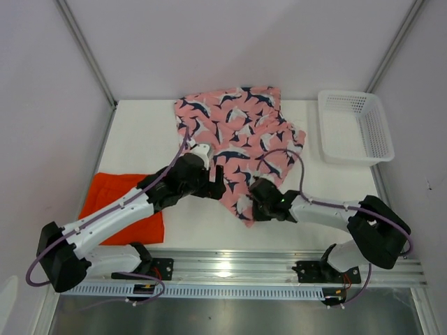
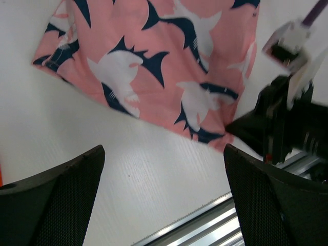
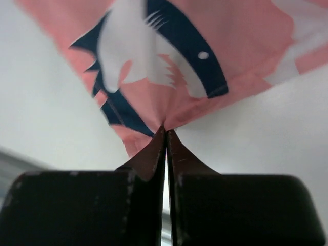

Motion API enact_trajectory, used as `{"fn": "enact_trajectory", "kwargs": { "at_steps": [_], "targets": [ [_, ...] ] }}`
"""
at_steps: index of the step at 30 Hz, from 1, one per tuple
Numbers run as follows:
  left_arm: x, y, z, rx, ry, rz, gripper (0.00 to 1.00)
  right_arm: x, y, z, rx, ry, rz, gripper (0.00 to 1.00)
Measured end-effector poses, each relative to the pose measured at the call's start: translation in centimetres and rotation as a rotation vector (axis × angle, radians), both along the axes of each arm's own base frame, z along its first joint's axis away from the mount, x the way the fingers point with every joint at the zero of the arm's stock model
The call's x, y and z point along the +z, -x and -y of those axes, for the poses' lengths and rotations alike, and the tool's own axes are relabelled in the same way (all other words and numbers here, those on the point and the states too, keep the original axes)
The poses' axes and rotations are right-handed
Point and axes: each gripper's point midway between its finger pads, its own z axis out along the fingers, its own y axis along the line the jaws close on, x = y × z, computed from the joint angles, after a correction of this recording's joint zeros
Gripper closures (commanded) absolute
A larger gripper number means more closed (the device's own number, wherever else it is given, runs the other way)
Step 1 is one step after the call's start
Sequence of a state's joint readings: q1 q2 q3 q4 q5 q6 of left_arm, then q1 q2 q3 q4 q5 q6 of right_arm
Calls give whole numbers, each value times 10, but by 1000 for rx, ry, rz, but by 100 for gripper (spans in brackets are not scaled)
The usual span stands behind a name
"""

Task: Fold and stack the shorts
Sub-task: Flatten the shorts out, then fold the shorts

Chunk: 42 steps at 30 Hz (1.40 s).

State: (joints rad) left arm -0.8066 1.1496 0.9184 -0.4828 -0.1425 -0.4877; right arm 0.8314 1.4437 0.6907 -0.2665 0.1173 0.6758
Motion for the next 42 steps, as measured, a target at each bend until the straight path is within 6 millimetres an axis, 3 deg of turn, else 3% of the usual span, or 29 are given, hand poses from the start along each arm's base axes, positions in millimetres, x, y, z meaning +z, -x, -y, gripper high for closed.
{"fn": "enact_trajectory", "kwargs": {
  "at_steps": [1, 2, 4, 6, 9, 12, 16, 19, 22, 24, 27, 32, 37, 42],
  "targets": [
    [2, 2, -3, 4, -2, 2, 1, 3, 16, -15, 54, -3, -3, 89],
    [5, 3, -5, 6, 1, 7, 1, 9, 23, -26, 73, -19, -4, 61],
    [12, 7, -10, 11, 8, 20, 1, 27, 61, -67, 209, -60, 0, 27],
    [20, 9, -15, 18, 21, 39, 1, 54, 81, -100, 285, -119, 14, 17],
    [24, 11, -20, 27, 28, 55, 1, 92, 76, -123, 300, -200, 58, 18],
    [28, 9, -21, 31, 49, 77, 1, 100, 56, -100, 251, -201, 61, 24],
    [3, 27, -20, -45, 8, 36, 1, 110, -19, -27, -3, -218, 114, 31],
    [-13, 46, -12, -124, -35, 10, 1, 112, -65, 33, -192, -229, 151, 35],
    [-24, 62, 4, -195, -74, -2, 1, 106, -96, 80, -340, -220, 164, 32],
    [-34, 69, 12, -228, -109, -6, 1, 96, -113, 102, -418, -211, 158, 39],
    [-46, 76, 21, -256, -163, 4, 1, 71, -132, 124, -522, -194, 114, 42],
    [-70, 88, 28, -293, -283, 28, 1, 32, -146, 149, -666, -133, 63, 43],
    [-90, 90, 26, -296, -395, 31, 1, 26, -163, 163, -776, -102, 105, 43],
    [-94, 87, 24, -283, -429, 42, 1, 23, -180, 175, -863, -93, 160, 43]
  ]
}}
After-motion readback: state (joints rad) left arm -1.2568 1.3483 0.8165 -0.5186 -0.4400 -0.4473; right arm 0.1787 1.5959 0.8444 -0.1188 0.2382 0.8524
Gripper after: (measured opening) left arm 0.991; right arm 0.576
